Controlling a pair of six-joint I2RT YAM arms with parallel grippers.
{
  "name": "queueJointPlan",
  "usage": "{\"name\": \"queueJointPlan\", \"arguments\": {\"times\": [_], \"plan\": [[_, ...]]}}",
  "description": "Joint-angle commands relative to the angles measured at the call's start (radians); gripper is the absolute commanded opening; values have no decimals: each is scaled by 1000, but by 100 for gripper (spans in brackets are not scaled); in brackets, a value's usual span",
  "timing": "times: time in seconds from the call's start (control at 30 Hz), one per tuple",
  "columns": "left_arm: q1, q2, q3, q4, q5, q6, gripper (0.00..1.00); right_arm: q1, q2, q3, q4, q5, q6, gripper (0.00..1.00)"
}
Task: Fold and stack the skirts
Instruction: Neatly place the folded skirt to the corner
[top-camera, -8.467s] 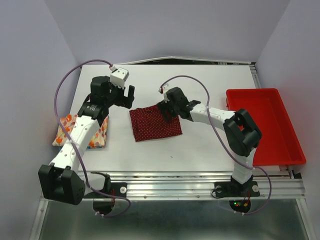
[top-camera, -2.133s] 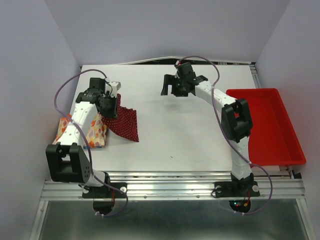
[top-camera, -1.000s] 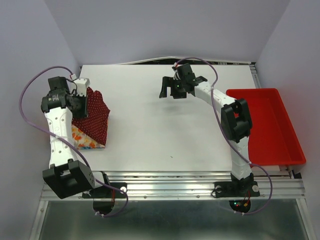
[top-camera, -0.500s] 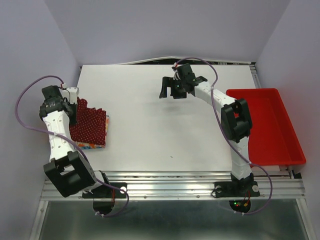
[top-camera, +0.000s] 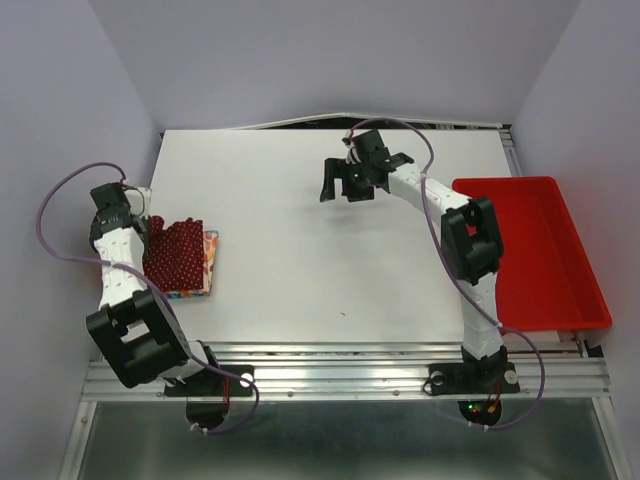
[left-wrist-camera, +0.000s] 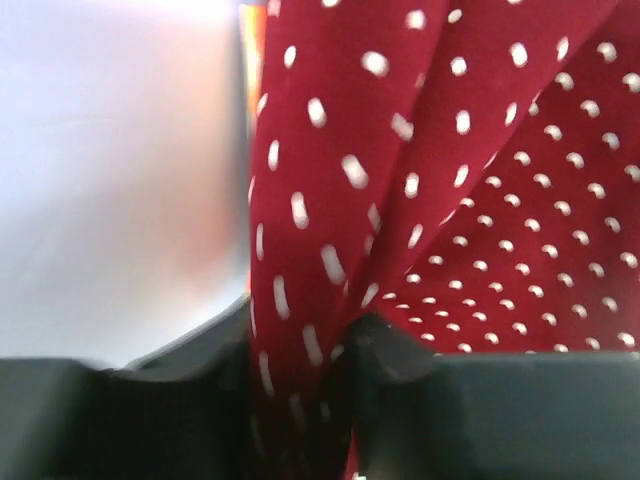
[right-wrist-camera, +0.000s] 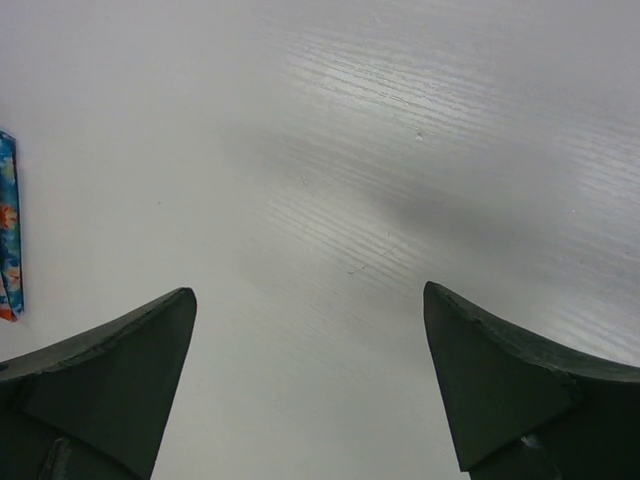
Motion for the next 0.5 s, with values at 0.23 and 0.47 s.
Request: {"name": "queueJointPlan", "arguments": {"times": [0.23,0.47], "plan": [[5,-19,126,77,-19,48,58,1,-17,84,-43,2,-65,100],[-1,-47,328,-5,53,59,97,-24,-57,113,-71,52,-136,100]]}}
